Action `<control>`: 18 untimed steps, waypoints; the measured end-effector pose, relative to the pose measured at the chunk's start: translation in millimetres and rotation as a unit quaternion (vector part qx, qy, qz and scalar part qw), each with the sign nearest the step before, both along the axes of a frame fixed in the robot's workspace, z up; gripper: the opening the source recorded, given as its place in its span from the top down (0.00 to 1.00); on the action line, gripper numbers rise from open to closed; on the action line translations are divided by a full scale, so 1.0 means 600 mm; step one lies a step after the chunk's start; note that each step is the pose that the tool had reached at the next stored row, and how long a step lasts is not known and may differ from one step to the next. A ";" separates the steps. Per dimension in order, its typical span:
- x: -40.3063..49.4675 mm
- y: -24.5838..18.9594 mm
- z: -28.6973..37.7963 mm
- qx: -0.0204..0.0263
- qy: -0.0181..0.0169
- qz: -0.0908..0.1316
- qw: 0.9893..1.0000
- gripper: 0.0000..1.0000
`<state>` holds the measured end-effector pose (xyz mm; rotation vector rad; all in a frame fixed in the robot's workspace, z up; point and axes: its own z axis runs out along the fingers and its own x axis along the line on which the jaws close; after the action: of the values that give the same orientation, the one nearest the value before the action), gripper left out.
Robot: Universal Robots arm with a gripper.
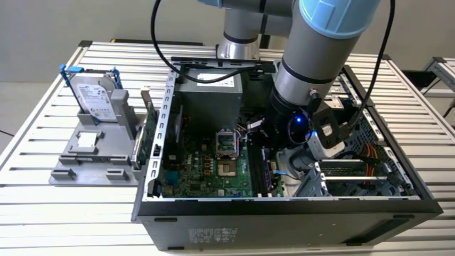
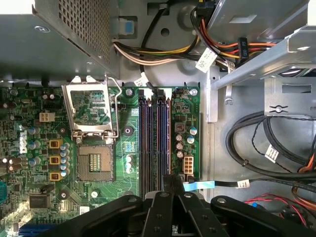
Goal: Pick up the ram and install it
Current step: 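Insert the ram into the slot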
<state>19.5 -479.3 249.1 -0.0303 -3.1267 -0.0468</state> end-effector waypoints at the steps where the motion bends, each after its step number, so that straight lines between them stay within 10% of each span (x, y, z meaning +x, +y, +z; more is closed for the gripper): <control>1: 0.000 0.0000 0.000 0.000 0.000 0.000 1.000 1.00; 18: 0.000 -0.0001 0.000 0.000 0.000 0.039 0.999 1.00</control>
<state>19.5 -479.3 249.1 0.0904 -3.1245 -0.0458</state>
